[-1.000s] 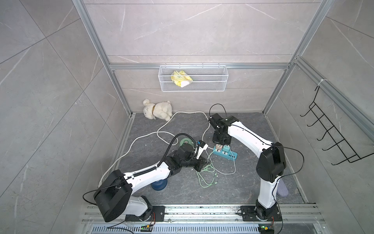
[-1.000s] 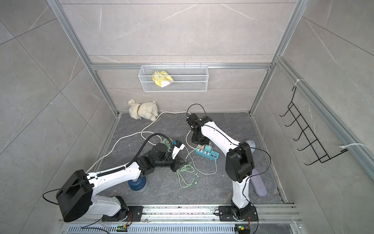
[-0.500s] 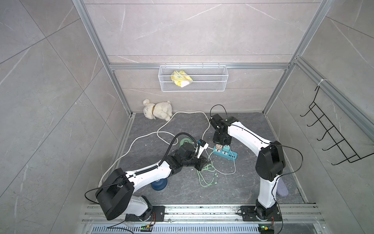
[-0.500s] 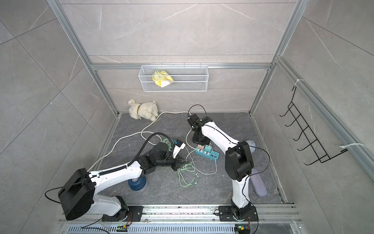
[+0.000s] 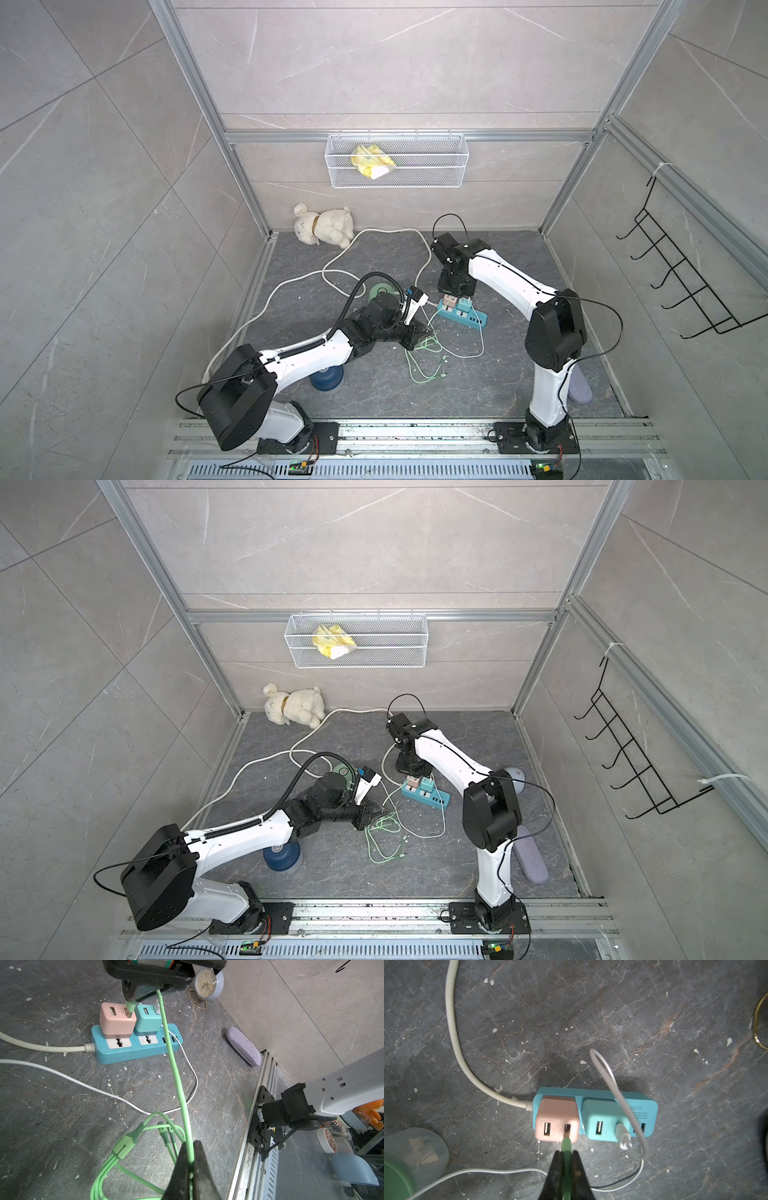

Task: Charge the cordless meat grinders
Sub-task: Insert the charging cable into the plug.

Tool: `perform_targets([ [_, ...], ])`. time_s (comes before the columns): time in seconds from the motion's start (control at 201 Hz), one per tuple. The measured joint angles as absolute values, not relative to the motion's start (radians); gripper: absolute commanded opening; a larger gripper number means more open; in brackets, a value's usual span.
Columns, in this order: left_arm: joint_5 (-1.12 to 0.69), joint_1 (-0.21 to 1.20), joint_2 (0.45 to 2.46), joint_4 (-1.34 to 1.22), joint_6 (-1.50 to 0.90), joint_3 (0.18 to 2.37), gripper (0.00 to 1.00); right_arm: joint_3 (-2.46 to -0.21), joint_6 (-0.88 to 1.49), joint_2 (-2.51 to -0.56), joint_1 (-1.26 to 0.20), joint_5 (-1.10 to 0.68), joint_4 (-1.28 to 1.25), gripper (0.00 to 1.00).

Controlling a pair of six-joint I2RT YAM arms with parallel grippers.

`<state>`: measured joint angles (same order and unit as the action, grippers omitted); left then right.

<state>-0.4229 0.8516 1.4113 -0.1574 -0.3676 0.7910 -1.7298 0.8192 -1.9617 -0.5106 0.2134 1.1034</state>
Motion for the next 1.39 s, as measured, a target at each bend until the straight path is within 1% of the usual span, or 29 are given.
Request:
perform_targets([
  [1.394,-0.421,0.85,1.42,-0.156,-0.367,0.802,0.0,-1.725,0.818,-1.954,-0.469,0.141,1.093,0.0],
])
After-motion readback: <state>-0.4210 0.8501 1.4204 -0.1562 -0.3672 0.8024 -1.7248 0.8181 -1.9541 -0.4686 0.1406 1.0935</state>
